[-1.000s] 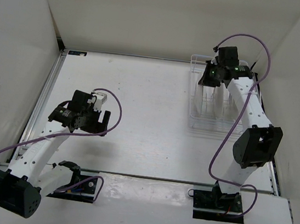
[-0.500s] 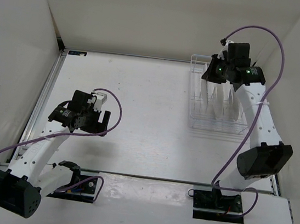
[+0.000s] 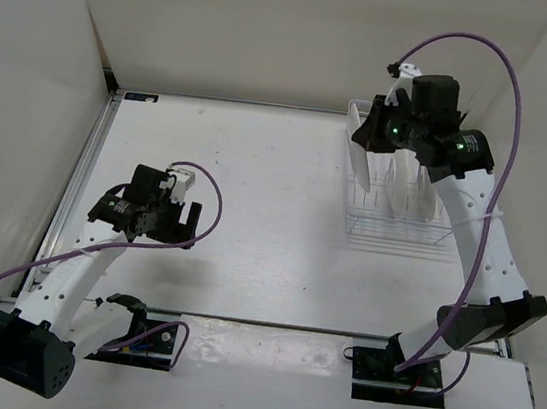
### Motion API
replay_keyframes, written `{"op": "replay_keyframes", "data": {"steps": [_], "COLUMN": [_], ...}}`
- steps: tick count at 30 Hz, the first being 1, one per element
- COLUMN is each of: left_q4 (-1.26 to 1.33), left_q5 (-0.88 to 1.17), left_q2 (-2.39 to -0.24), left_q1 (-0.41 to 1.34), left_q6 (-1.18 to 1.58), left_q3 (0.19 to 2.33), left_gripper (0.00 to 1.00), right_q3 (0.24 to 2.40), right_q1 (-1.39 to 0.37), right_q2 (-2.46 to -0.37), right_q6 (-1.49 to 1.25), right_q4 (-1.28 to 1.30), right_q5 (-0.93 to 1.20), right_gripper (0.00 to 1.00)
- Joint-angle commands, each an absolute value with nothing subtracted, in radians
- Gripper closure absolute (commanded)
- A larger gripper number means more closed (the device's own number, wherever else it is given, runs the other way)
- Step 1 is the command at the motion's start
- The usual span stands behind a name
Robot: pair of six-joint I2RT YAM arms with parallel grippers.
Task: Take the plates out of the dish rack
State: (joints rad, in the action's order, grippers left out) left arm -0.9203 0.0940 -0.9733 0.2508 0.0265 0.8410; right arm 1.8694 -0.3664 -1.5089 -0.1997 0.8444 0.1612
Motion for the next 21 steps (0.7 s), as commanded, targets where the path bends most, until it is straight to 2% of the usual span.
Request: {"op": "replay_keyframes", "data": {"steps": [1, 4, 6, 12, 21], "left_q4": [-0.923, -0.930, -0.931, -0.934, -0.940], "left_q5": [0.115, 0.114, 0.115, 0.109, 0.106], "left_q2": [-0.971, -0.974, -0.979, -0.988, -0.989], "left_q1": [0.250, 0.249, 0.249, 0.250, 0.250], "left_q6": [0.028, 0.028, 0.029, 0.028, 0.034], "left_q3": [0.881, 0.884, 0.887, 0.888, 0.897], "left_gripper": [0.00, 0.00, 0.00, 0.00, 0.00], "right_q3": [1.888, 1.885, 1.885, 1.806, 1.625], "right_q1": [-0.457, -0.558, -0.648, -0.777, -0.888], "right_q2": [-1.477, -1.505, -1.545, -1.591, -1.629], "right_q6": [-0.157, -0.111, -0.077, -0.060, -0.106], "right_q4": [0.821, 0.853, 0.886, 0.865, 0.710], "right_q5": [0.155, 0.056, -0.091, -0.309, -0.462], "right_gripper": [1.00, 1.00, 1.00, 1.00, 1.00]}}
